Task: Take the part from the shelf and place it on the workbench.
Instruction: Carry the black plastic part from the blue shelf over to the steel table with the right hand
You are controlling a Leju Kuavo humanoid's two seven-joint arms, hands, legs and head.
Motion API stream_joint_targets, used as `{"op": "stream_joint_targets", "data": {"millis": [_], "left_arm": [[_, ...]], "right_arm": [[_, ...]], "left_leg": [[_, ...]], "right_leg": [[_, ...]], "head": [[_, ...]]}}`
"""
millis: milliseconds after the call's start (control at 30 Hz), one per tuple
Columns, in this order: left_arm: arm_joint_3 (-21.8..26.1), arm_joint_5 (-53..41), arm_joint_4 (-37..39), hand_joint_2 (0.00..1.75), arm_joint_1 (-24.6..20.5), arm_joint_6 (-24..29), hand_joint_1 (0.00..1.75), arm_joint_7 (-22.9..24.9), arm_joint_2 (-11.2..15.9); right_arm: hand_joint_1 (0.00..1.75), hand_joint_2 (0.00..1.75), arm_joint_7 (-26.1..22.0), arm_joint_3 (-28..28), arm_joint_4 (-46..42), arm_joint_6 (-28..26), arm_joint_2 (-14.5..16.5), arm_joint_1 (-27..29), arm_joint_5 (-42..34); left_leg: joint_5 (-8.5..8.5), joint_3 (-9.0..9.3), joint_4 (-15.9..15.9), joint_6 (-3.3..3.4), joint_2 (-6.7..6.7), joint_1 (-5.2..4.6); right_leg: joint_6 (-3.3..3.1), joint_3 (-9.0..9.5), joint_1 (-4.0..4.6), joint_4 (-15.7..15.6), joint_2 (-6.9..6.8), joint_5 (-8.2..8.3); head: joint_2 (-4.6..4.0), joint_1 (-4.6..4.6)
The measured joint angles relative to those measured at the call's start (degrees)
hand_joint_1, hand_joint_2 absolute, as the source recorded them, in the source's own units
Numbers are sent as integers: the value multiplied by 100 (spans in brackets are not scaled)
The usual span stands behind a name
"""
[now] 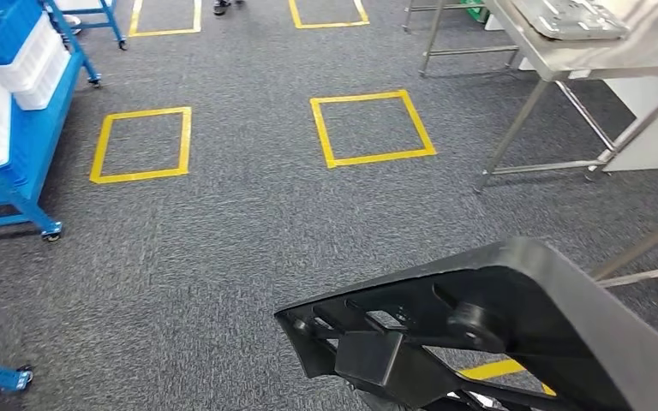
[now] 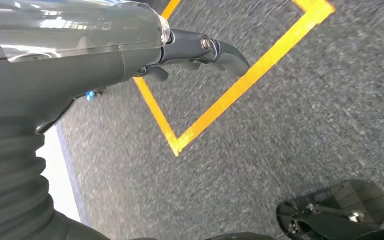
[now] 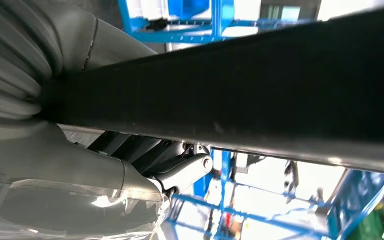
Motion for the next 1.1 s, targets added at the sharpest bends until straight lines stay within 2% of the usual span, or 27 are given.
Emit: {"op": "stream_joint_targets", "data": {"millis": [33, 67, 100, 167, 200, 233, 300, 367, 400, 433, 467, 500, 533, 567, 600, 633, 667, 700, 733, 800, 833, 900, 933, 1000, 1033, 1067, 1100], "left_arm": [[2, -2, 0, 175, 9, 1, 0, 9, 0], [4, -7, 0, 175, 25, 1, 0, 19, 0], [5, -11, 0, 175, 45, 1, 0, 25, 0], [6, -22, 0, 175, 75, 5, 0, 24, -1], [6, -31, 0, 175, 82, 7, 0, 28, -1], [6, -40, 0, 175, 83, 7, 0, 37, -2], [6, -50, -1, 175, 75, 8, 0, 72, 1], [9, -31, -2, 175, 75, 12, 0, 102, 4], [10, -20, -2, 175, 78, 15, 0, 108, 6], [13, -9, -2, 175, 86, 16, 0, 109, 4], [14, -4, -2, 175, 92, 17, 0, 110, 3], [14, -1, -2, 175, 99, 17, 0, 110, 3], [15, 0, -2, 175, 105, 17, 0, 111, 3], [15, 0, -2, 175, 109, 18, 0, 111, 4], [15, 0, -2, 175, 112, 18, 0, 112, 4], [15, 0, -2, 175, 119, 19, 0, 113, 4], [15, 1, -1, 175, 124, 19, 0, 113, 3], [15, 3, 1, 175, 126, 22, 0, 114, 2], [17, 9, 2, 175, 125, 29, 0, 115, -1], [22, 32, 2, 175, 109, 46, 0, 117, -10], [26, 43, 2, 175, 107, 59, 0, 118, -16], [42, 52, 2, 175, 116, 79, 0, 117, -29], [55, 53, 2, 175, 127, 88, 0, 118, -30], [83, 50, 2, 175, 143, 87, 0, 126, -30], [93, 48, 2, 175, 147, 83, 0, 132, -30], [101, 45, 2, 175, 147, 77, 0, 137, -30], [107, 43, 2, 175, 146, 71, 0, 141, -30]], "right_arm": [[175, 175, 13, 2, 4, -26, -6, 33, -34], [175, 175, 23, 4, 11, -58, -15, 68, -71], [175, 175, 21, 7, 20, -94, -26, 102, -99], [175, 175, -4, 16, 35, -161, -44, 137, -124], [175, 175, -15, 22, 38, -185, -50, 144, -130], [175, 175, -20, 30, 40, -200, -54, 148, -133], [175, 175, -10, 46, 39, -201, -57, 156, -138], [175, 175, 14, 68, 38, -181, -56, 135, -150], [175, 175, 28, 83, 38, -171, -55, 118, -156], [175, 175, 38, 94, 39, -168, -54, 100, -160], [175, 175, 49, 101, 43, -166, -52, 89, -161], [175, 175, 55, 105, 46, -166, -52, 86, -161], [175, 175, 60, 107, 51, -167, -52, 86, -161], [175, 175, 64, 108, 56, -167, -52, 86, -161], [175, 175, 67, 109, 58, -167, -52, 86, -161], [175, 175, 67, 110, 60, -167, -52, 84, -162], [175, 175, 69, 111, 60, -164, -52, 79, -162], [175, 175, 70, 113, 61, -156, -52, 75, -163], [175, 175, 73, 113, 62, -136, -52, 71, -167], [175, 175, 76, 114, 77, -70, -54, 58, -186], [175, 175, 77, 114, 89, -35, -55, 47, -203], [175, 175, 77, 114, 120, 15, -60, 0, -236], [175, 175, 76, 114, 137, 30, -60, -21, -250], [175, 175, 75, 114, 174, 41, -61, -45, -265], [175, 175, 75, 114, 193, 41, -62, -45, -268], [175, 175, 75, 114, 210, 41, -63, -45, -268], [175, 175, 75, 114, 223, 42, -64, -46, -268]], "left_leg": [[-17, 15, 0, -1, 70, -5], [-37, 39, 1, -8, 134, -8], [-61, 71, 0, -19, 194, -10], [-111, 128, 3, -62, 295, -34], [-133, 147, 3, -88, 341, -47], [-150, 163, -1, -114, 386, -57], [-185, 203, -10, -166, 450, -56], [-343, 142, 206, -215, 282, -46], [-500, 17, 490, -233, 143, -37], [-686, -172, 881, -245, 25, -33], [-846, -384, 1287, -256, -32, -28], [-917, -554, 1580, -265, -51, -25], [-871, -637, 1676, -271, -57, -22], [-699, -600, 1519, -273, -71, -16], [-453, -466, 1164, -275, -117, -4], [-235, -299, 750, -273, -230, 14], [-87, -158, 396, -263, -342, 30], [-20, -75, 179, -246, -430, 39], [-22, -47, 94, -217, -472, 36], [-6, -33, 57, -137, -377, 24], [11, -22, 34, -94, -318, 25], [38, -9, -8, -27, -190, 35], [36, -8, -12, -10, -123, 27], [21, -9, -11, 6, 16, 9], [11, -5, -10, 6, 85, 4], [-1, 6, -10, 1, 146, 1], [-16, 23, -10, -7, 204, -1]], "right_leg": [[5, -29, -9, 29, -20, 62], [2, 70, -12, -178, -47, 221], [-14, 271, -8, -569, -112, 432], [-75, 651, 43, -1304, -330, 677], [-111, 746, 71, -1497, -398, 708], [-141, 765, 97, -1553, -410, 682], [-194, 778, 85, -1591, -282, 694], [-253, 828, 43, -1657, -169, 719], [-280, 852, 24, -1678, -118, 726], [-300, 860, 27, -1683, -64, 724], [-312, 865, 32, -1681, -4, 720], [-315, 872, 34, -1680, 64, 717], [-313, 882, 34, -1677, 138, 713], [-304, 897, 31, -1672, 217, 707], [-288, 914, 25, -1662, 293, 696], [-268, 922, 21, -1644, 363, 682], [-242, 914, 24, -1615, 431, 666], [-213, 895, 24, -1593, 486, 658], [-181, 872, 24, -1582, 539, 659], [-111, 839, 11, -1587, 616, 674], [-81, 818, 12, -1553, 555, 651], [-37, 646, 15, -1199, 284, 437], [-16, 473, 11, -846, 133, 257], [17, 105, -13, -123, 15, -23], [26, 22, -23, 29, -8, -29], [26, 63, -29, -63, -30, 76], [16, 217, -30, -369, -73, 259]], "head": [[0, 0], [0, 0], [0, 0], [0, 0], [0, 0], [0, 0], [0, 0], [0, -1], [0, -2], [0, -2], [0, -2], [0, -2], [0, -2], [0, -2], [0, -2], [0, -2], [0, -1], [0, -1], [0, -1], [0, -1], [0, -1], [0, 0], [0, 0], [0, 0], [0, 0], [0, 0], [0, 0]]}}
